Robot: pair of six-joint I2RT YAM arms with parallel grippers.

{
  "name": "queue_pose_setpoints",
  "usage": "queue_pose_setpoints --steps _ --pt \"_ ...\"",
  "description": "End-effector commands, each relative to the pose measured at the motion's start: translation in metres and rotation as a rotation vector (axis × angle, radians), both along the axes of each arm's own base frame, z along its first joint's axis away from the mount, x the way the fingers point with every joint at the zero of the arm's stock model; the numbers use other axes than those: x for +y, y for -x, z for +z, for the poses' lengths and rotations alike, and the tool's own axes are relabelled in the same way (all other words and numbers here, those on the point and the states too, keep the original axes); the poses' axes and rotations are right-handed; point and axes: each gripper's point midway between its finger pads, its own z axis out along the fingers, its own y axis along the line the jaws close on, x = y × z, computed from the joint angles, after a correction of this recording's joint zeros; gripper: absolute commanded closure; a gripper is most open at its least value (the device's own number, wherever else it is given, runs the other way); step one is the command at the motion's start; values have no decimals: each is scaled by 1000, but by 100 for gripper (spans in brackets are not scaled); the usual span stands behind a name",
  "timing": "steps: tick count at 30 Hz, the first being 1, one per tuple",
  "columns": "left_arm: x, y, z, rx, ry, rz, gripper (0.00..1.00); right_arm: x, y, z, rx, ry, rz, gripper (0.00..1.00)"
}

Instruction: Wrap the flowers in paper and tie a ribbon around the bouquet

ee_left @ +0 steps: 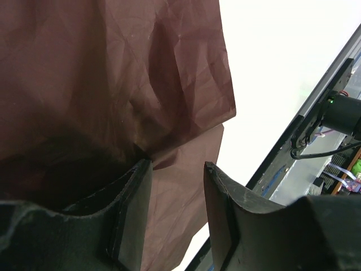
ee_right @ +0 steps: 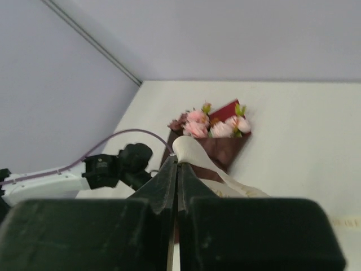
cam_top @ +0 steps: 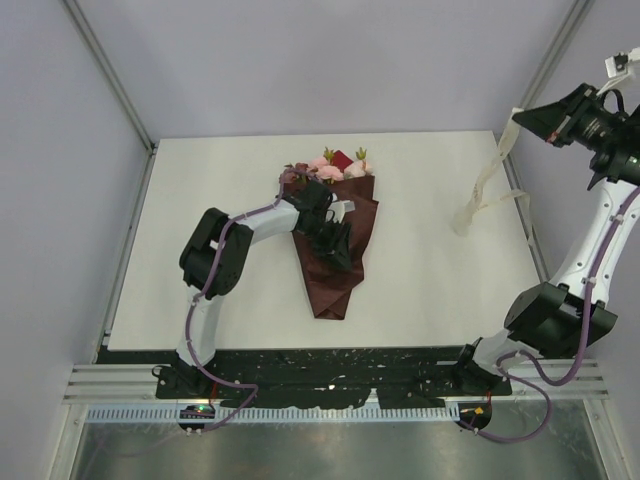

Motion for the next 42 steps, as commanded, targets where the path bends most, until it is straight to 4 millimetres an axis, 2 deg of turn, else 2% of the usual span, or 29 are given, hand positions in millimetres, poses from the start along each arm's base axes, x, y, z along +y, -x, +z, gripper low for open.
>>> queue_pose_setpoints --steps 1,2,3,4,5,6,7,8,9,12,13,15,16,19,21,22,23,24,25,26,27,28,29,30,32,33,35,37,42 --pt "10 -1 -18 20 -51 6 54 -15 31 -90 220 284 -50 94" --pt "10 -1 -19 20 -51 5 54 -16 36 -110 270 347 -35 95" --pt "9 -2 -18 19 -49 6 54 -25 48 -149 373 424 -32 95" --pt "9 -2 -19 21 -50 4 54 -27 57 -159 396 466 -45 95" --pt "9 -3 -18 20 -49 7 54 -35 71 -198 484 528 -34 94" --pt "8 -2 -19 22 -49 5 54 -37 83 -208 466 616 -21 94" --pt "8 -3 -19 22 -48 6 54 -39 98 -237 525 656 0 95" --pt "8 -3 -19 22 -49 9 54 -35 110 -237 470 742 36 94" --pt "8 -4 -19 22 -48 12 54 -21 128 -258 508 740 118 94" --pt "8 -2 -20 33 -48 15 54 23 172 -272 503 775 327 94" --pt "9 -1 -21 37 -49 18 54 39 178 -274 486 785 403 94" --pt "9 0 -21 38 -51 17 54 60 188 -277 446 793 476 87" --pt "10 1 -23 37 -54 15 54 66 182 -281 421 813 483 81" --pt "11 1 -23 41 -57 16 54 68 154 -270 369 777 401 92" --pt "10 1 -24 42 -59 17 54 76 134 -253 337 702 382 94" --pt "11 1 -24 42 -59 18 54 79 123 -234 288 683 370 94" --pt "11 2 -25 45 -61 17 54 84 116 -226 298 618 365 94" --pt "10 1 -24 43 -58 16 54 84 103 -203 236 612 331 95" --pt "10 1 -24 43 -59 15 54 87 98 -194 229 578 328 95" --pt "10 1 -24 42 -59 17 54 86 90 -178 180 592 304 95" --pt "10 0 -23 41 -56 18 54 79 84 -177 201 612 259 93" --pt "10 0 -24 45 -57 18 54 72 76 -180 203 639 228 83" --pt "9 0 -23 44 -55 16 54 54 66 -198 262 703 163 68" --pt "9 0 -23 43 -56 15 54 45 62 -208 293 733 139 66" --pt "9 -2 -23 41 -55 17 54 21 49 -245 396 817 108 59" --pt "8 -2 -24 42 -52 19 54 7 42 -256 444 851 57 57" --pt "8 -1 -25 49 -52 21 54 -2 28 -273 495 861 47 55" --pt "7 -2 -25 48 -50 24 54 -5 13 -287 518 855 37 53" --pt "8 -1 -26 52 -52 25 54 -11 -16 -342 607 934 94 53"
